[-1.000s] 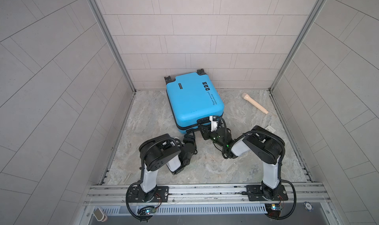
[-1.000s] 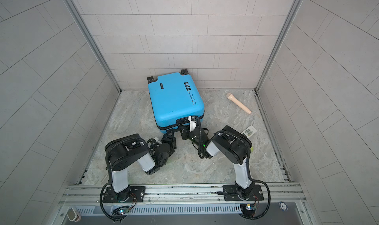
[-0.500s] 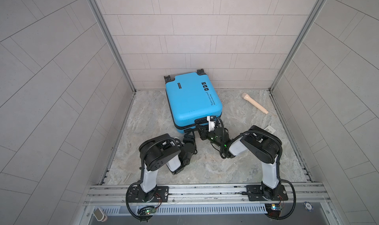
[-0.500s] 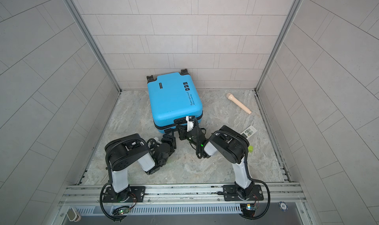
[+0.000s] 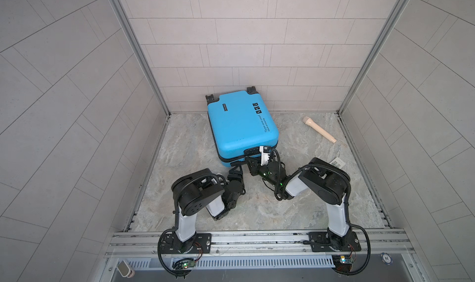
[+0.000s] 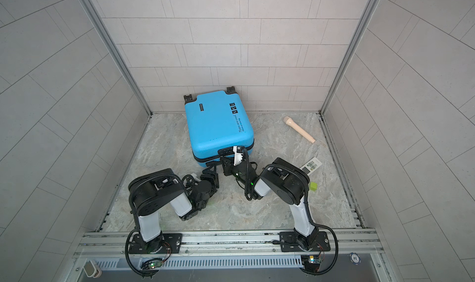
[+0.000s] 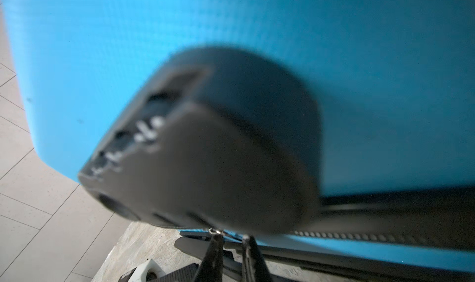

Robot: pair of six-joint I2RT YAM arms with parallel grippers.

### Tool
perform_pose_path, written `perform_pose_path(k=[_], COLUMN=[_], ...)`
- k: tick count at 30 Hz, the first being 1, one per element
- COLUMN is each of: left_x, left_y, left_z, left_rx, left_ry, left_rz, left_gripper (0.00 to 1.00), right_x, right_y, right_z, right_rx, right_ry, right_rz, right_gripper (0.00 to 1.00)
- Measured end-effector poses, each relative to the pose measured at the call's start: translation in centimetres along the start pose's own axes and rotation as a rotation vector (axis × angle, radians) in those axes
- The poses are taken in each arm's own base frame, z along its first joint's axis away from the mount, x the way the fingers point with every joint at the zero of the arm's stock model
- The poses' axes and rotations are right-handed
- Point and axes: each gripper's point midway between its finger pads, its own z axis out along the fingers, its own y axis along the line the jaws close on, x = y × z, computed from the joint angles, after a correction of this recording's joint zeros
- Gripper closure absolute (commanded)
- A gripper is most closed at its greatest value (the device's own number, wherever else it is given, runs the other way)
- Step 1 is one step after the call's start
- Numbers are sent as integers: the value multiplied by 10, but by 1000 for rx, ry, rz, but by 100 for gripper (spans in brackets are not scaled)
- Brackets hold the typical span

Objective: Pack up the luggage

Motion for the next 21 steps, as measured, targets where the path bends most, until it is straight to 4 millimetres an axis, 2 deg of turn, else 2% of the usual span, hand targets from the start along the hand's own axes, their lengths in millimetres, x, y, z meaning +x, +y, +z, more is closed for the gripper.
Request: perform_pose_path(k=[6,13,16,21], left_x=[-6,-10,-10,-10], left_y=[2,-3,-5,-7], left_z=[-7,-11,-11,-13], left_rx=[-8,1,5,9], left_ry=[-3,-6,-5,-3], left_rz=[6,1,3,5], left_gripper=[29,29,29,29], right_x=[5,3,3,3], right_y=[3,10,11,9], right_z=[2,3,3,6], right_rx=[-18,-45,-50,-45], right_ry=[-7,-24,-29,-38], right_rz=[23,65,80,106], right_gripper=[89,71,73,83])
